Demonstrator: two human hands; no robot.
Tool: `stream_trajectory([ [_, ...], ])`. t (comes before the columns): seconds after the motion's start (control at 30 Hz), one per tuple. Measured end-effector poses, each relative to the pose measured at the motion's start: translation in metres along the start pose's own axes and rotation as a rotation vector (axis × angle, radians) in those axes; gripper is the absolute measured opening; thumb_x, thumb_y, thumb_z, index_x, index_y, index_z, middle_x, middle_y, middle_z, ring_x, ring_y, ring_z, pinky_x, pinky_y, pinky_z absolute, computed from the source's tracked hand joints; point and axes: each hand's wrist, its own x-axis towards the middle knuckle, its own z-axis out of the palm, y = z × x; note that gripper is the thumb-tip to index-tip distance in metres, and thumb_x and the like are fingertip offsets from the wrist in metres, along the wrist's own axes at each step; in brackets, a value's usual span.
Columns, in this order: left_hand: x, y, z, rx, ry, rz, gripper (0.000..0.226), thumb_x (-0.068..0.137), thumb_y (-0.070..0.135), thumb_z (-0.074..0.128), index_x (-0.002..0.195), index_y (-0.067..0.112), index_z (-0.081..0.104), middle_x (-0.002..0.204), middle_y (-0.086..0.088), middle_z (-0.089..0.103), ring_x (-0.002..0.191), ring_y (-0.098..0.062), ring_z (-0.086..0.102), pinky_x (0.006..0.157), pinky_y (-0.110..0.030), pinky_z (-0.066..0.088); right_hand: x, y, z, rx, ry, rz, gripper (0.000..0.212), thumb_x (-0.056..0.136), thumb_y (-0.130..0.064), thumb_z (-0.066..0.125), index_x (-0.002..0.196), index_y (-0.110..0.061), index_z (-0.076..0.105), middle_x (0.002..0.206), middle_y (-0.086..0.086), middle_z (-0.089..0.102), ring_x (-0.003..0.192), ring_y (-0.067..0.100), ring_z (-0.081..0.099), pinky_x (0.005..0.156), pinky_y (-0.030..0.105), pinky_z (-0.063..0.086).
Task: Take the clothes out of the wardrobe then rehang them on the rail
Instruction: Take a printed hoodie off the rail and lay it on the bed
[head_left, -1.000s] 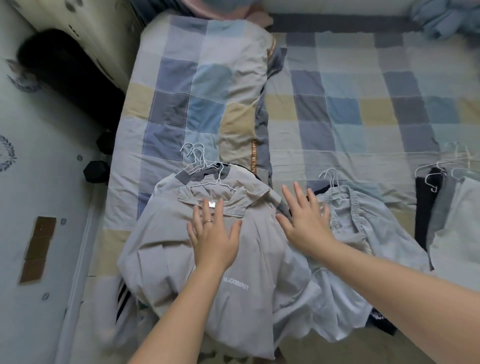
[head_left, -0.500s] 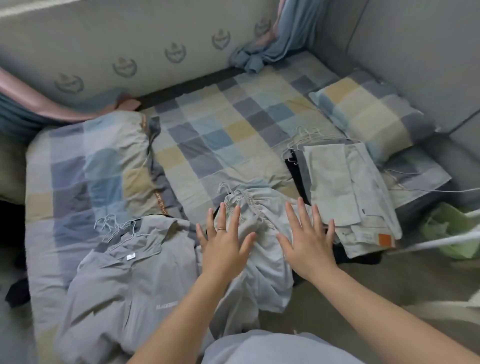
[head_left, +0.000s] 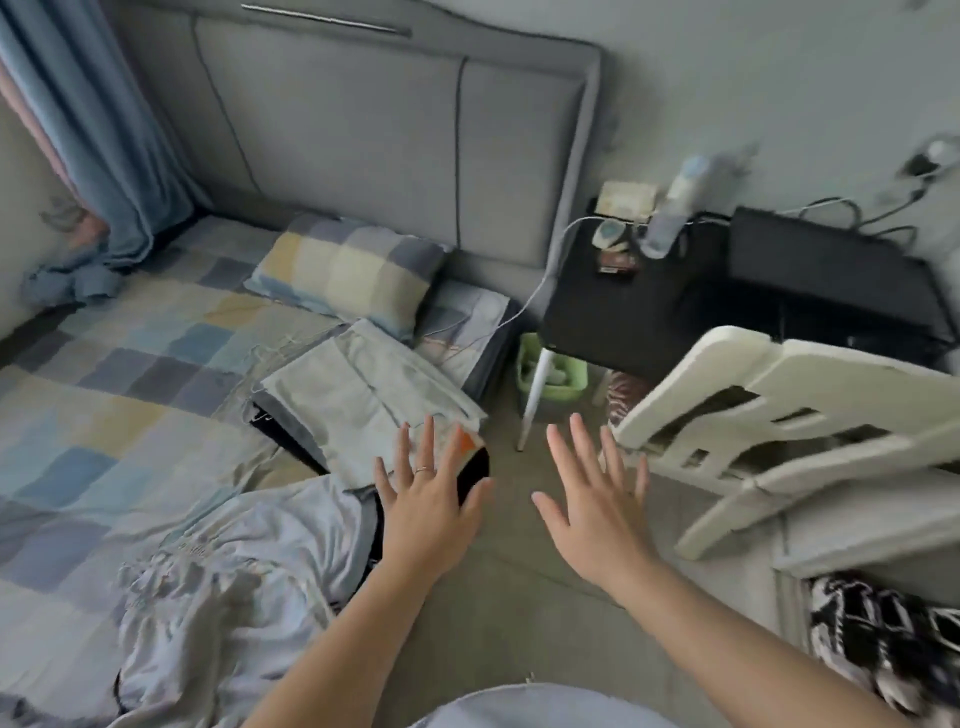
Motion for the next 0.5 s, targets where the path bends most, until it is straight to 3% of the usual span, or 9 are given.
stream_trajectory([
  [0.1,0.022,0.079,0.021,0.041,-0.049,0.181,0.076,0.086,0.077,0.004,0.154,0.045,-0.009,0.164,0.009,-0.020,0.143,-0.017,-0.038,0.118,-0.053,-0.017,-0.024,0.075,-0.020,0.008,0.050,0.186,0.074,0.096,-0.062,0.029,0.153,-0.040,-0.012,0.163,-0.009,-0.018,0.151,0.027,-0.009,0.115,0.063,-0.003],
  [0.27,0.042,0.197,0.057,0.112,-0.117,0.485,0.074,0.093,0.073,0.018,0.154,0.044,-0.010,0.166,0.005,-0.013,0.149,-0.022,-0.026,0.117,-0.054,-0.016,-0.077,0.173,-0.048,-0.009,0.129,0.491,0.073,0.095,-0.063,0.028,0.152,-0.039,-0.011,0.163,-0.009,-0.016,0.151,0.026,-0.009,0.115,0.062,-0.002],
  [0.4,0.044,0.285,0.084,0.111,-0.176,0.763,0.073,0.089,0.076,0.007,0.152,0.046,-0.015,0.165,0.006,-0.018,0.143,-0.018,-0.039,0.114,-0.051,-0.025,-0.125,0.235,-0.064,-0.029,0.191,0.720,0.071,0.096,-0.061,0.025,0.153,-0.039,-0.011,0.161,-0.011,-0.023,0.151,0.024,-0.013,0.115,0.061,-0.004],
  [0.5,0.043,0.351,0.101,0.101,-0.205,0.944,0.073,0.091,0.078,0.004,0.152,0.045,-0.019,0.164,0.006,-0.021,0.145,-0.021,-0.035,0.114,-0.052,-0.025,-0.157,0.270,-0.079,-0.060,0.241,0.866,0.069,0.097,-0.060,0.023,0.155,-0.037,-0.007,0.163,-0.009,-0.017,0.151,0.026,-0.010,0.115,0.062,-0.002],
])
